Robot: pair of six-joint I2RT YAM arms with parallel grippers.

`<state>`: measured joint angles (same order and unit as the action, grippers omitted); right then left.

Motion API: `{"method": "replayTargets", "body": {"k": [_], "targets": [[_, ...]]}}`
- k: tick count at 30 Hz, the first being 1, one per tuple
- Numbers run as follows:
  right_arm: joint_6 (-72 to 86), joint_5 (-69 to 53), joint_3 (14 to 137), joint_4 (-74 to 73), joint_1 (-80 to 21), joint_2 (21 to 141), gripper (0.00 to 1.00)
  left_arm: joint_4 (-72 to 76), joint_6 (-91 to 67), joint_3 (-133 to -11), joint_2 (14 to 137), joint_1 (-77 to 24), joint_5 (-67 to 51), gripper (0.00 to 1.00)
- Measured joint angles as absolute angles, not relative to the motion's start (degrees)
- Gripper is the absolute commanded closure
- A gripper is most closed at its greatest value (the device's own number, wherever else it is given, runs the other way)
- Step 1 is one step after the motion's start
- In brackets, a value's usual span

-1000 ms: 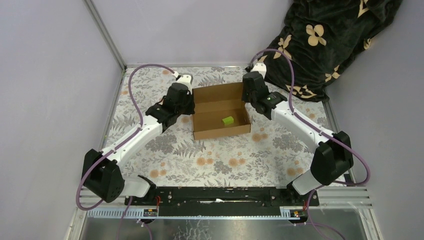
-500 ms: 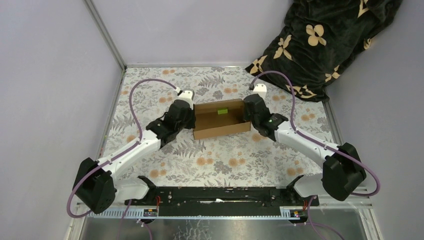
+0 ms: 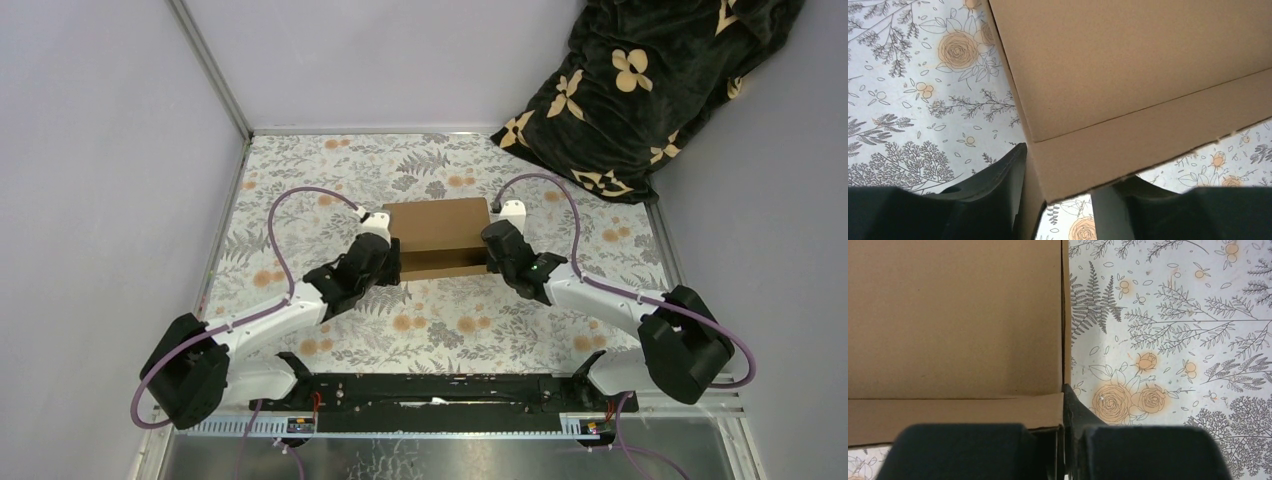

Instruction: Fold the paper box

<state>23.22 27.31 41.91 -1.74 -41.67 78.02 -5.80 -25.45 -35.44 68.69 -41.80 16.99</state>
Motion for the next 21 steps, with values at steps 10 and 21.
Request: {"method": "replayTargets", "body": {"k": [10,21], "targets": [[23.33,24.14,39.86,-5.23,-41.74,75.33,0.67,-5.41,-27.79,-34.92,66.81,-42.09,18.90,0.37],[23.11,19.77,39.83,-9.02,-41.74,70.76,0.60,-5.41,-29.65,-33.58,65.54,-42.44,19.16,0.36]]}}
